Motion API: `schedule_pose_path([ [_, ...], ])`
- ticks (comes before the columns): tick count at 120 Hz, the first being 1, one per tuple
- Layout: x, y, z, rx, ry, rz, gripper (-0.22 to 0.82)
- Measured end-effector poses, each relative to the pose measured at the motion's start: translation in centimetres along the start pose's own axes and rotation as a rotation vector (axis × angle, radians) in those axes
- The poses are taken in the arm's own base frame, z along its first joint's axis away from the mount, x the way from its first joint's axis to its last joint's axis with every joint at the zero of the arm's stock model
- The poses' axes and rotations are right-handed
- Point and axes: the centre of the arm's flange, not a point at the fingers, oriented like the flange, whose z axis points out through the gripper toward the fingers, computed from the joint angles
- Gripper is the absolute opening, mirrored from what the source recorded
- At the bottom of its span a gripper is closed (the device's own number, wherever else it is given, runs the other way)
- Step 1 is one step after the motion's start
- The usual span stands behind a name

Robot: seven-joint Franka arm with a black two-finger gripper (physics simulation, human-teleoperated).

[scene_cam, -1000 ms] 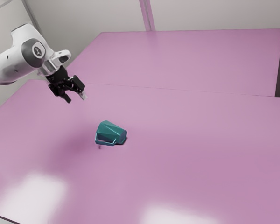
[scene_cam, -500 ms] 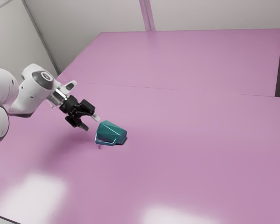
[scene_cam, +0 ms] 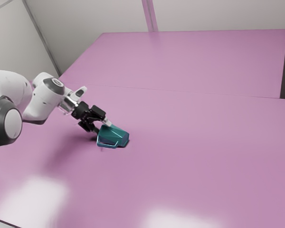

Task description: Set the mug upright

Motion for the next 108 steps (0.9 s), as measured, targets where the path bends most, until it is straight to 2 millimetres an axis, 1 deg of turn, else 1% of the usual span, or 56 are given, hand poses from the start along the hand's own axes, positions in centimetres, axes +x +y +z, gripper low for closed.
schedule_pose_path([
  [13,0.3,0.3,0.1,-0.002,0.004,0.026,0.60],
  [29,0.4,0.9,0.5,-0.015,0.008,0.048,0.52],
  [41,0.5,1.1,0.8,-0.023,0.009,0.059,0.41],
  [69,0.4,1.4,0.9,-0.031,0.015,0.079,0.05],
  [89,0.7,2.8,1.1,-0.041,0.023,0.107,-0.06],
  [108,1.1,5.3,1.5,-0.053,0.027,0.143,-0.13],
])
